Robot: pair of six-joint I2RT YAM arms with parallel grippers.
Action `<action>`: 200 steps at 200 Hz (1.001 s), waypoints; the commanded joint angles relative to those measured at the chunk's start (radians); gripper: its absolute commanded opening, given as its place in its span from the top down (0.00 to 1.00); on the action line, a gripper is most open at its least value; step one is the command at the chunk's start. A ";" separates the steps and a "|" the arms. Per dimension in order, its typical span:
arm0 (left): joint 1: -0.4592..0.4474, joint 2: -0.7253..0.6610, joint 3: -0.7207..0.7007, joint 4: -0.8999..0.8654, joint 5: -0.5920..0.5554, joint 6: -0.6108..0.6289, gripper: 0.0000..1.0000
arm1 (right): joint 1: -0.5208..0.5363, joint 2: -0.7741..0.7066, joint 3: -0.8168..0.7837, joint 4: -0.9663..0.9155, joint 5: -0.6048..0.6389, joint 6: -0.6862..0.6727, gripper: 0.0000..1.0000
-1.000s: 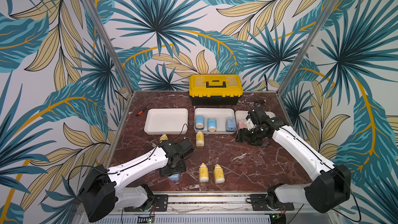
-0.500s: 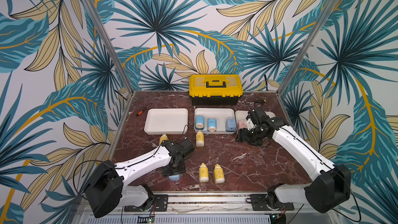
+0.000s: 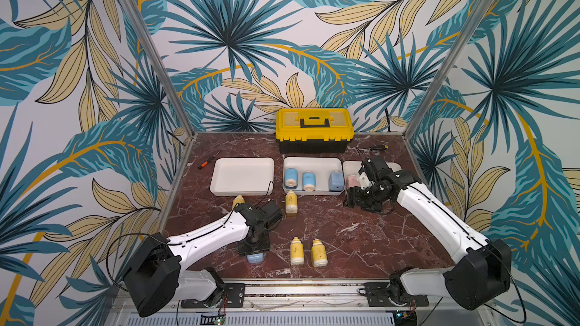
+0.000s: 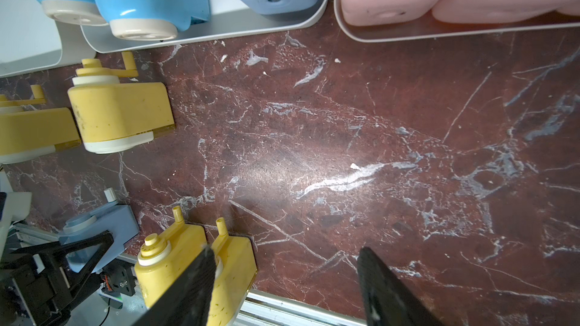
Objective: Place the pencil sharpeners by color into the storage box
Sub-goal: Pick up the pencil sharpener from the center of the board.
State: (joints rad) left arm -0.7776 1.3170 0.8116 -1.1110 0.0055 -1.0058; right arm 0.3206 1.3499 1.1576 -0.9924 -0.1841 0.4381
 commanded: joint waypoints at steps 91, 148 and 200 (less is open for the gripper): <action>0.010 0.081 0.109 0.035 -0.003 0.080 0.64 | 0.005 0.006 0.005 -0.005 0.022 0.002 0.27; 0.012 0.097 0.208 0.011 -0.002 0.114 0.65 | 0.005 0.008 0.004 0.003 0.027 -0.003 0.27; 0.014 0.082 0.303 -0.046 -0.041 0.139 0.65 | 0.003 0.012 0.001 0.019 0.018 -0.002 0.27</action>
State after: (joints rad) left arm -0.7704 1.4231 1.0531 -1.1046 -0.0010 -0.8932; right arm 0.3206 1.3506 1.1576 -0.9836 -0.1726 0.4374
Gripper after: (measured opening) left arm 0.581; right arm 0.732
